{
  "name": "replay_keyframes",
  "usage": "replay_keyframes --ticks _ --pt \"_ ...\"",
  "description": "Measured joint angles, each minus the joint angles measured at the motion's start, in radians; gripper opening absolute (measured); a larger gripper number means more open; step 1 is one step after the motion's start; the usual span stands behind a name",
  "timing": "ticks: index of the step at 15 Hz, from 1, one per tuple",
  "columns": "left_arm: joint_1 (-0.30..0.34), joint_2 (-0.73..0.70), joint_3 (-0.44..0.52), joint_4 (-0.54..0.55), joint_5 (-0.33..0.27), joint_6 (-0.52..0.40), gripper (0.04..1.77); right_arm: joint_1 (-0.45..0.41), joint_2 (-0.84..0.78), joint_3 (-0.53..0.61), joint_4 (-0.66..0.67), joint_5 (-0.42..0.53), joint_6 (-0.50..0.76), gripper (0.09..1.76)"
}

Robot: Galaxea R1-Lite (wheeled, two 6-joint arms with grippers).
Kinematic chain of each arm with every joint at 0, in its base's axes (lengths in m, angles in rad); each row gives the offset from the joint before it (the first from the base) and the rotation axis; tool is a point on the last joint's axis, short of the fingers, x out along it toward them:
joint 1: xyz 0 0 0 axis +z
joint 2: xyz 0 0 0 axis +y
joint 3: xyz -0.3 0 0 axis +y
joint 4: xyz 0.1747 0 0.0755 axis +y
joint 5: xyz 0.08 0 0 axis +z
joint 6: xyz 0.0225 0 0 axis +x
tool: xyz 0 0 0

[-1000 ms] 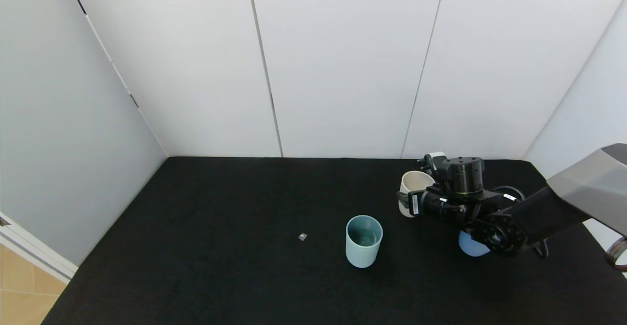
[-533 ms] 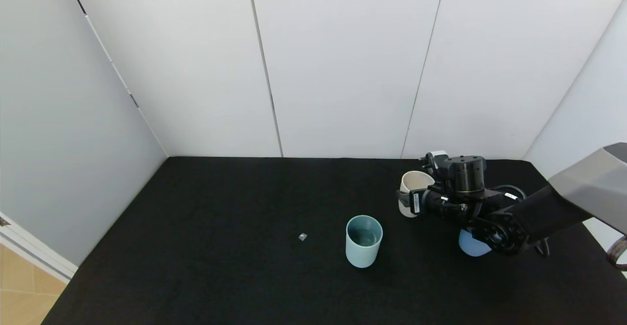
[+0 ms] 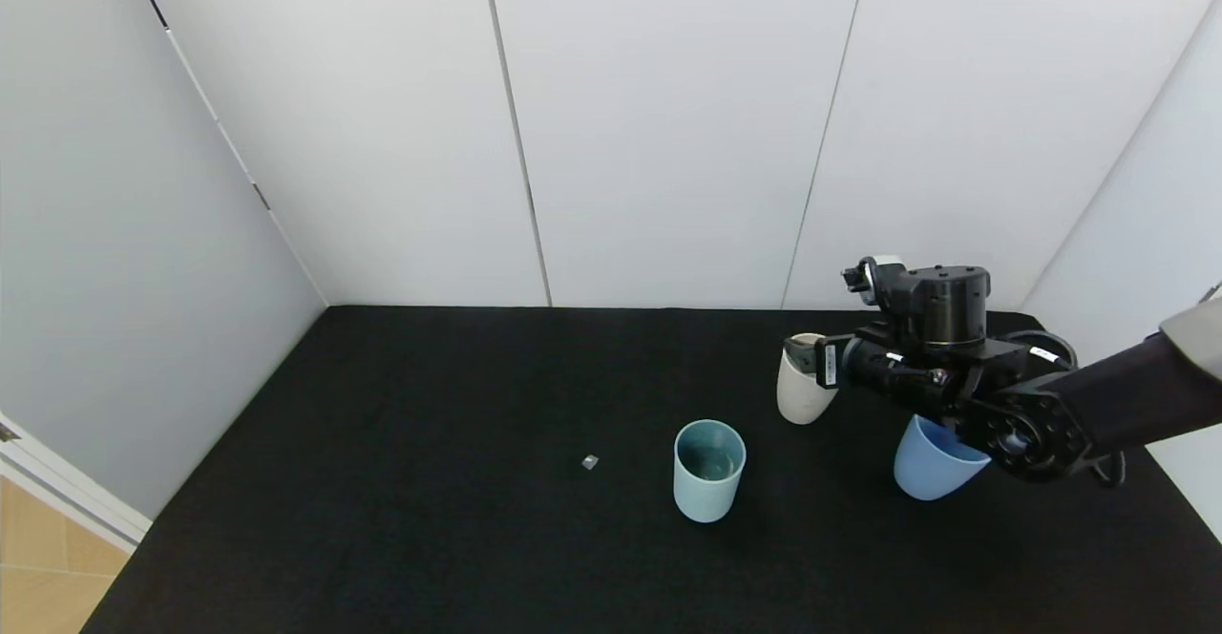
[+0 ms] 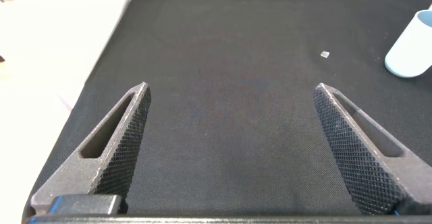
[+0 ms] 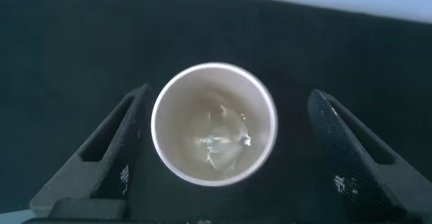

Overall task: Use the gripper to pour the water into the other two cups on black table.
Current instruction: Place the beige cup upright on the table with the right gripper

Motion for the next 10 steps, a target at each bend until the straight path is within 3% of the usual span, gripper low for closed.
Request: replay_keyframes --ticks 7,10 --pt "0.0 0.0 0.0 0.0 0.0 0.0 1.72 0.019 -0.191 0.006 0.13 -0.008 0.032 1.69" --pt "0.0 0.0 0.0 0.0 0.0 0.0 1.72 0.058 -0.265 0.005 0.196 -0.085 0.033 1.7"
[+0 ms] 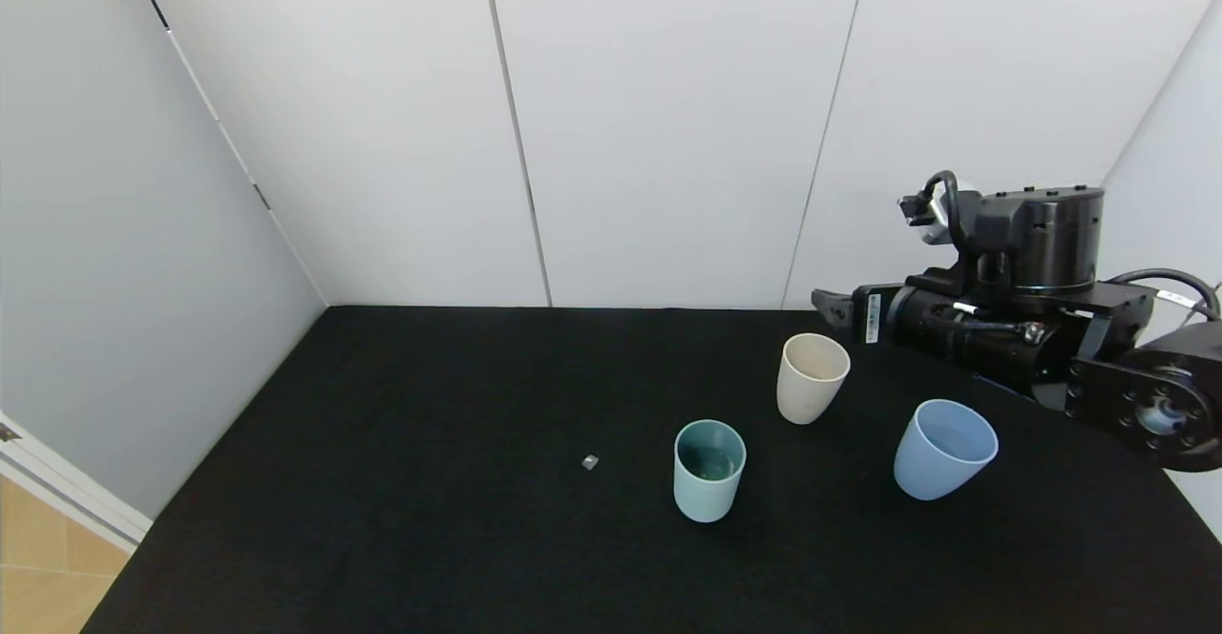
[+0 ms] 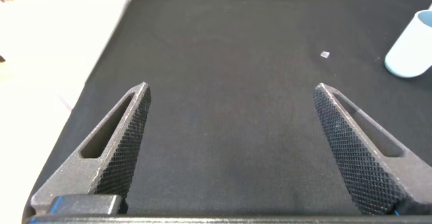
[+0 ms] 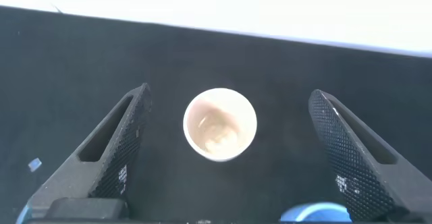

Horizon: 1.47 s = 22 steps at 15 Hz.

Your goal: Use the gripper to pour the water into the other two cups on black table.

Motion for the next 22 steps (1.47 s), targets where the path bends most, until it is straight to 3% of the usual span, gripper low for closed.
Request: replay_keyframes --ticks 6,13,18,22 --pt "0.0 0.0 0.0 0.0 0.0 0.0 1.72 0.038 -0.2 0.084 0.132 -0.065 -0.002 1.7" --pt "0.0 0.0 0.0 0.0 0.0 0.0 1.72 0.038 -0.638 0.33 0.33 -0.138 0.0 1.7" --pt "0.0 0.0 0.0 0.0 0.0 0.0 1.72 0.029 -0.984 0.489 0.462 -0.24 0.0 1.7" --pt "0.0 0.0 0.0 0.0 0.0 0.0 1.72 0.005 -1.234 0.538 0.651 -0.306 -0.009 1.7"
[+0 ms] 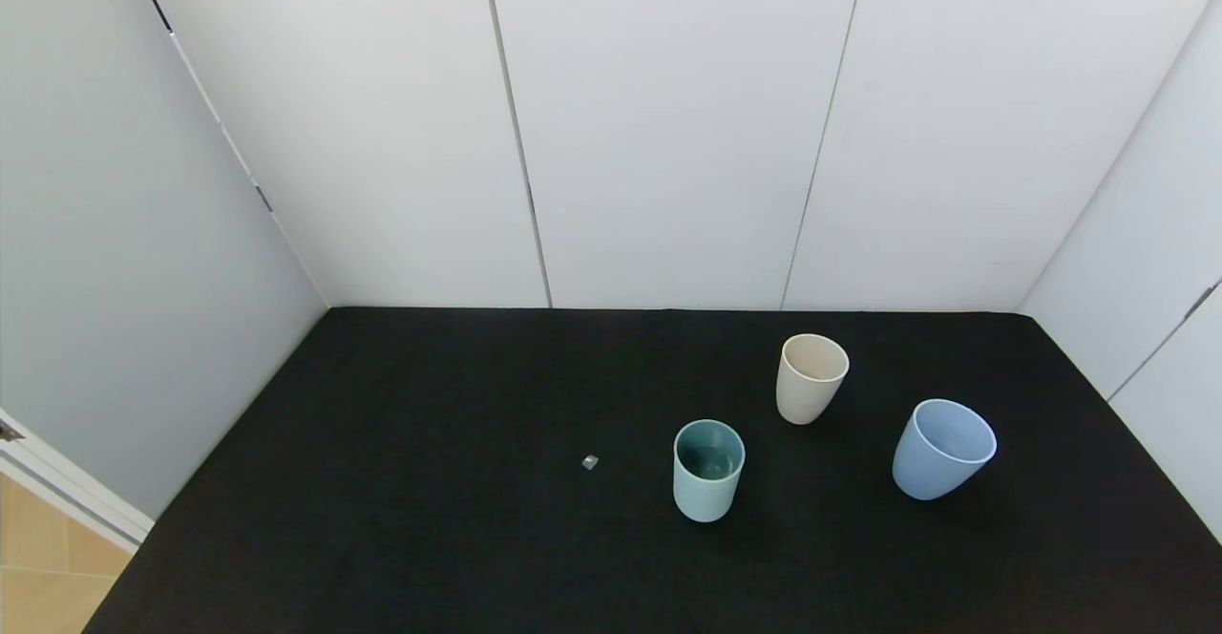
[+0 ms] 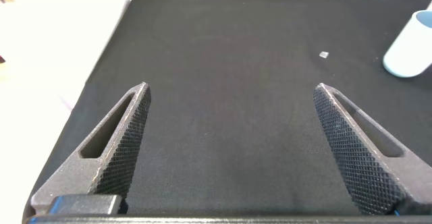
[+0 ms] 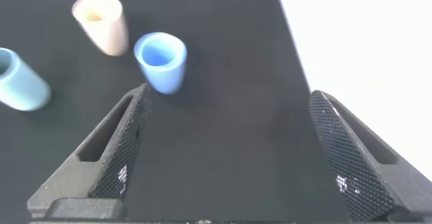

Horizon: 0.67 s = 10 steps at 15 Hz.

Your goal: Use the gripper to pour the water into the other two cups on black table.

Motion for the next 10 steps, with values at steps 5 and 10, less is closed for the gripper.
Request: replay_keyframes --ticks 5,10 --pt "0.0 0.0 0.0 0.0 0.0 0.0 1.72 -0.184 -0.224 0.004 0.167 0.052 -0.048 1.7" --pt "0.0 0.0 0.0 0.0 0.0 0.0 1.72 -0.235 -0.283 -0.077 0.262 0.063 -0.043 1.7"
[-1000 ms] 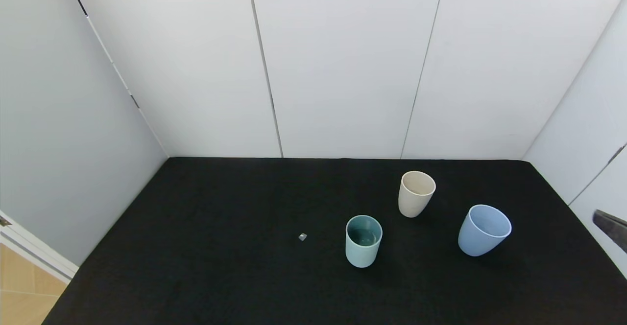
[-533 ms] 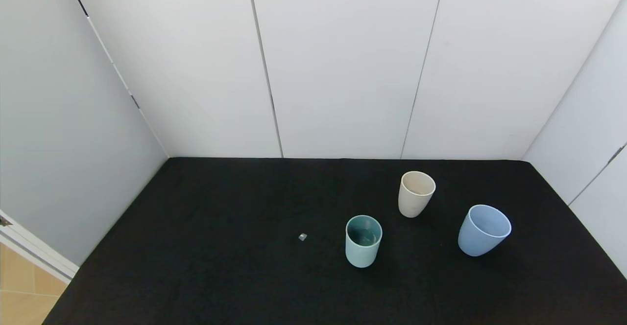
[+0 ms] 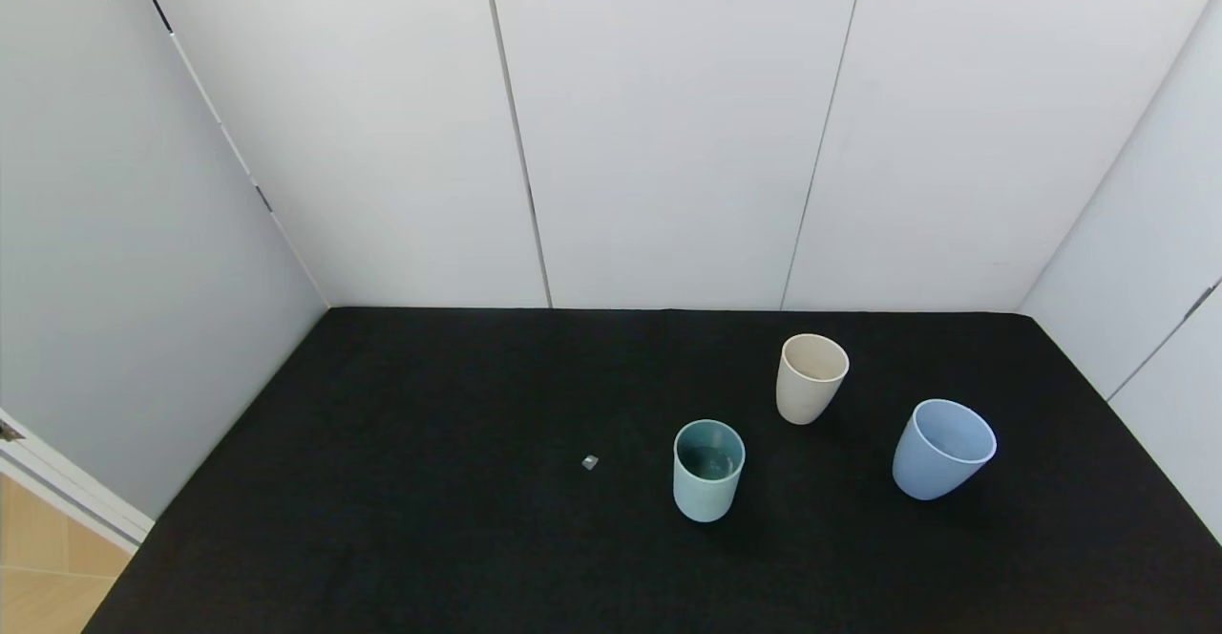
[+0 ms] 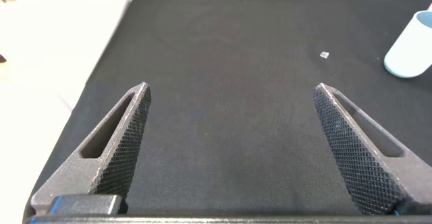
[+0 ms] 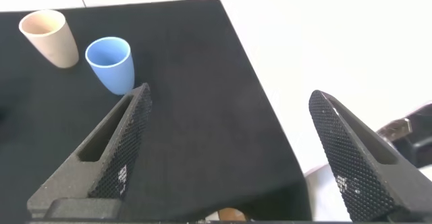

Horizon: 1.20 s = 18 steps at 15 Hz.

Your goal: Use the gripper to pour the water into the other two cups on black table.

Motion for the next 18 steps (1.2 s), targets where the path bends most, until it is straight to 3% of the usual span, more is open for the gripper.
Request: replay_keyframes --ticks 3,7,13,18 --pt "0.0 0.0 0.0 0.0 0.0 0.0 1.72 -0.02 -0.006 -0.013 0.028 0.016 0.002 1.7" --pt "0.0 0.0 0.0 0.0 0.0 0.0 1.72 -0.186 -0.011 -0.011 0.059 0.227 -0.003 1.7" --pt "0.0 0.0 0.0 0.0 0.0 0.0 1.72 -0.158 -0.191 0.102 0.061 0.368 -0.015 1.7" --pt "0.0 0.0 0.0 0.0 0.0 0.0 1.72 -0.15 -0.273 0.331 -0.293 0.42 -0.054 1.7"
